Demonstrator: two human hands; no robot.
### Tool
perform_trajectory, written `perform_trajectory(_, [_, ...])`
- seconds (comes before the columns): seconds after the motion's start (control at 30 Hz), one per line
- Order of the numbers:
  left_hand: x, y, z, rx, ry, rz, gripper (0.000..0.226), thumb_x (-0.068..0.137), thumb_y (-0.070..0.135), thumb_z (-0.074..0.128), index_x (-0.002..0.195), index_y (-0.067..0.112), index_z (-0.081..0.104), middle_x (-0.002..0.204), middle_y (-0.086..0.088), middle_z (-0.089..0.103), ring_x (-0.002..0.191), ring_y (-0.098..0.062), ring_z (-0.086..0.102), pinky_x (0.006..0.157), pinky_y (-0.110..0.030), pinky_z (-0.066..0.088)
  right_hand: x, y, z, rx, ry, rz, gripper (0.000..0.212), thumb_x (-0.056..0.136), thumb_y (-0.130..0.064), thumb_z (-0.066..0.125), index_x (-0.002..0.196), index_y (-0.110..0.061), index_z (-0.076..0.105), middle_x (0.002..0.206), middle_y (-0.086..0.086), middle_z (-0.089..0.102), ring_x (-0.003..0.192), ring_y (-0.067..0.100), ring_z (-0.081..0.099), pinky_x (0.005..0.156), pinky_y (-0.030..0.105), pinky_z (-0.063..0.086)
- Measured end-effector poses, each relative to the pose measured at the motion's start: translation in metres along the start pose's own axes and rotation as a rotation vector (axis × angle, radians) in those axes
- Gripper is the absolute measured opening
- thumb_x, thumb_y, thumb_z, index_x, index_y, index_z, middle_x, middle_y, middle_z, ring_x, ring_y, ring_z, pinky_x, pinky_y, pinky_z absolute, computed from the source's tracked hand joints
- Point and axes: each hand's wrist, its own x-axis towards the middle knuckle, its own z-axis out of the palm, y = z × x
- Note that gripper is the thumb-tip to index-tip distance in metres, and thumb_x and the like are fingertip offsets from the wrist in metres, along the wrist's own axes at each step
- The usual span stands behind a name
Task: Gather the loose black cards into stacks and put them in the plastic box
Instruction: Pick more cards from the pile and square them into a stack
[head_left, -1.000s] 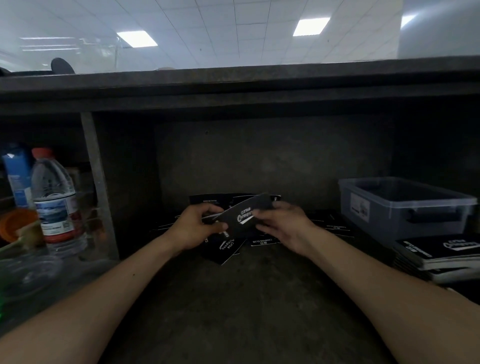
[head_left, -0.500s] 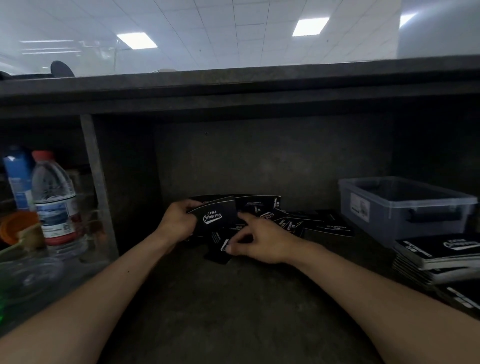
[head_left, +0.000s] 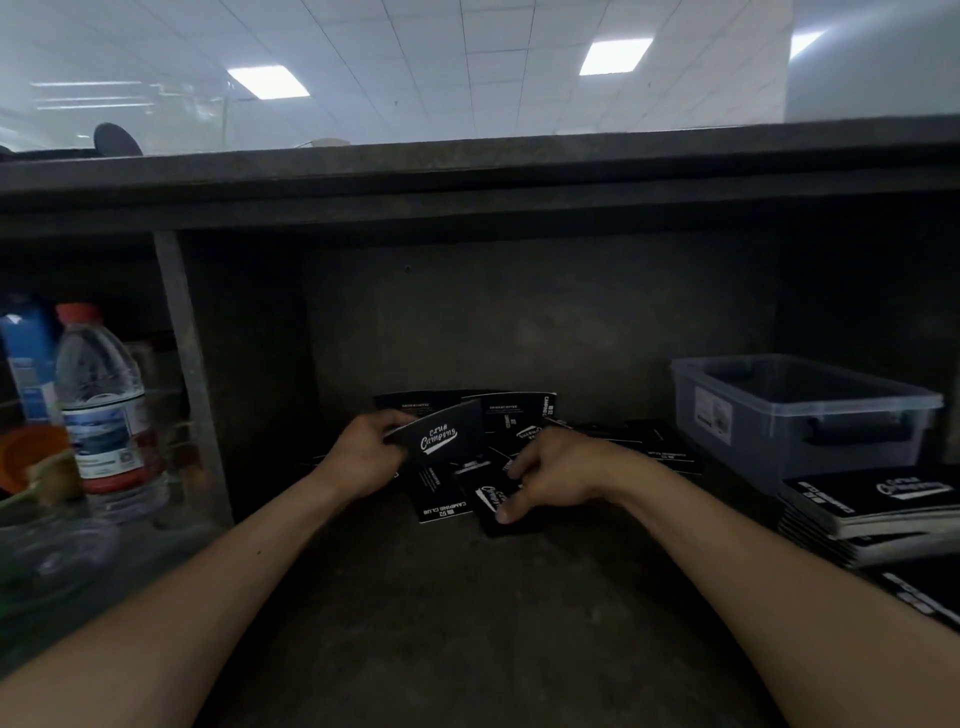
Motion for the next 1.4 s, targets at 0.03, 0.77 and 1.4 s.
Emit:
perform_trajectory(0.03, [0.000, 0.000, 0.000, 0.036, -0.017, 0.005, 0.041, 0.087, -0.012, 0.056, 0.120, 0.009, 0.067, 0.112, -0.010, 0.070, 0.104, -0.021, 0.067, 0.093, -0.034, 0.055, -0.001, 0.000, -0.003, 0.043, -0.039, -0.016, 0.060, 0.069, -0.035, 0.087, 0.124, -0.026, 0.067, 0.126, -0.005, 0.065, 0.115, 0.013, 0.059, 0.103, 0.031, 0.047])
perform_trajectory(0.77, [-0.007, 0.012, 0.004, 0.058, -0.137, 0.161, 0.036, 0.093, 0.003, 0.065, 0.126, 0.016, 0.062, 0.119, 0.000, 0.065, 0.110, -0.013, 0.062, 0.094, -0.025, 0.051, 0.027, 0.034, 0.005, 0.264, 0.530, -0.150, 0.051, 0.084, -0.027, 0.077, 0.131, -0.020, 0.059, 0.130, 0.000, 0.061, 0.117, 0.017, 0.057, 0.100, 0.029, 0.045])
perform_trajectory(1.4, [-0.002, 0.006, 0.003, 0.054, -0.036, 0.055, 0.033, 0.087, -0.002, 0.064, 0.111, 0.021, 0.065, 0.096, 0.003, 0.068, 0.086, -0.014, 0.066, 0.075, -0.023, 0.055, 0.014, 0.028, -0.015, -0.091, 0.124, 0.243, 0.084, 0.048, -0.068, 0.086, 0.109, -0.014, 0.063, 0.113, 0.003, 0.064, 0.102, 0.020, 0.061, 0.073, 0.027, 0.049])
